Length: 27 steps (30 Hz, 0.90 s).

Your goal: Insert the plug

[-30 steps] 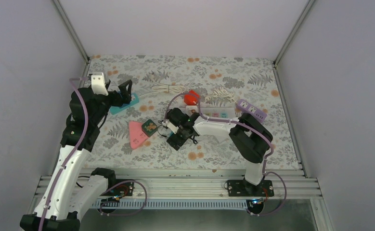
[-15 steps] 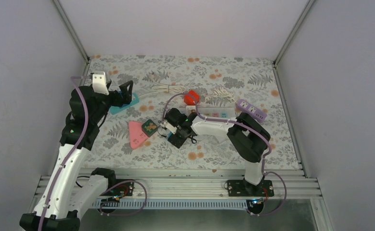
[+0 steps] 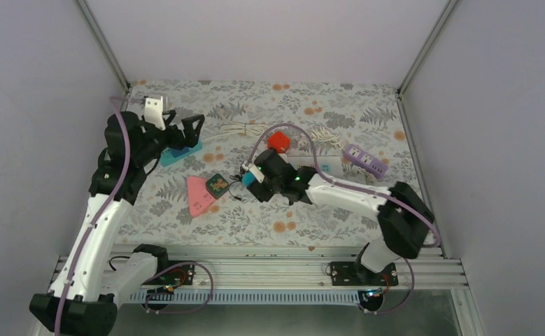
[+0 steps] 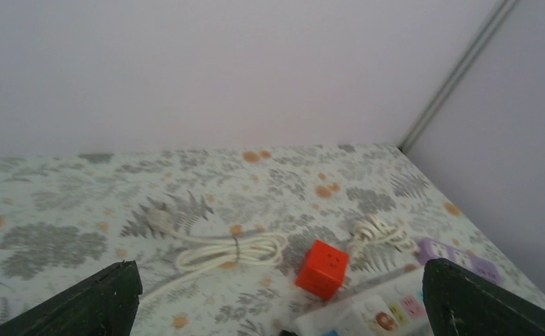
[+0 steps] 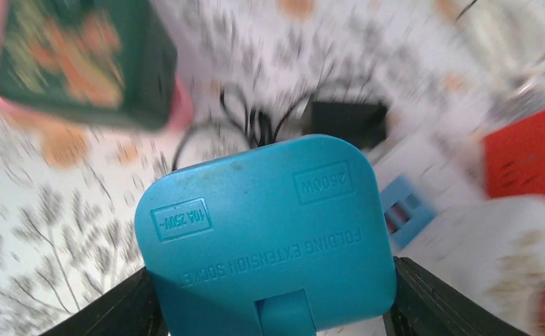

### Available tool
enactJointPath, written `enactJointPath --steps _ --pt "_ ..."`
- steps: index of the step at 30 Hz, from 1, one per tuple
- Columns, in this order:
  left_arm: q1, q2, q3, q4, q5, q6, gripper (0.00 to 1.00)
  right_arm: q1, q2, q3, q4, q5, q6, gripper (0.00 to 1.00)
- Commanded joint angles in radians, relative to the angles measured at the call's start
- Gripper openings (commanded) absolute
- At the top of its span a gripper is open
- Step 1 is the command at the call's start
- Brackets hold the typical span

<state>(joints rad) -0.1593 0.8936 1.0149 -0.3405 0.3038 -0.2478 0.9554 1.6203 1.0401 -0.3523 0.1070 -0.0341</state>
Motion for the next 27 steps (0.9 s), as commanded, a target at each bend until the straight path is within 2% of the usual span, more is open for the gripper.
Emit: enactJointPath --steps 1,6,10,14,22,27 --pt "0.003 0.083 0.078 -0.063 0.178 0.001 1.00 0.007 -0.131 -0.017 0.196 0.076 0.017 0.63" --pt "0.003 0.223 0.200 -0.174 0.382 0.010 1.00 0.010 -0.198 0.053 0.224 0.059 -0.029 0.63" --pt "0.002 0.283 0.159 -0.152 0.567 -0.041 1.00 0.016 -0.237 0.039 0.308 0.055 -0.095 0.64" --pt "0.000 0.334 0.149 -0.183 0.674 -0.071 0.95 0.028 -0.244 0.034 0.374 0.030 -0.158 0.64" --pt "-0.030 0.332 0.093 -0.186 0.693 -0.090 0.94 0.046 -0.187 0.087 0.397 0.044 -0.295 0.64" --pt "-0.060 0.330 0.088 -0.205 0.679 -0.091 0.87 0.046 -0.170 0.095 0.436 -0.004 -0.385 0.64"
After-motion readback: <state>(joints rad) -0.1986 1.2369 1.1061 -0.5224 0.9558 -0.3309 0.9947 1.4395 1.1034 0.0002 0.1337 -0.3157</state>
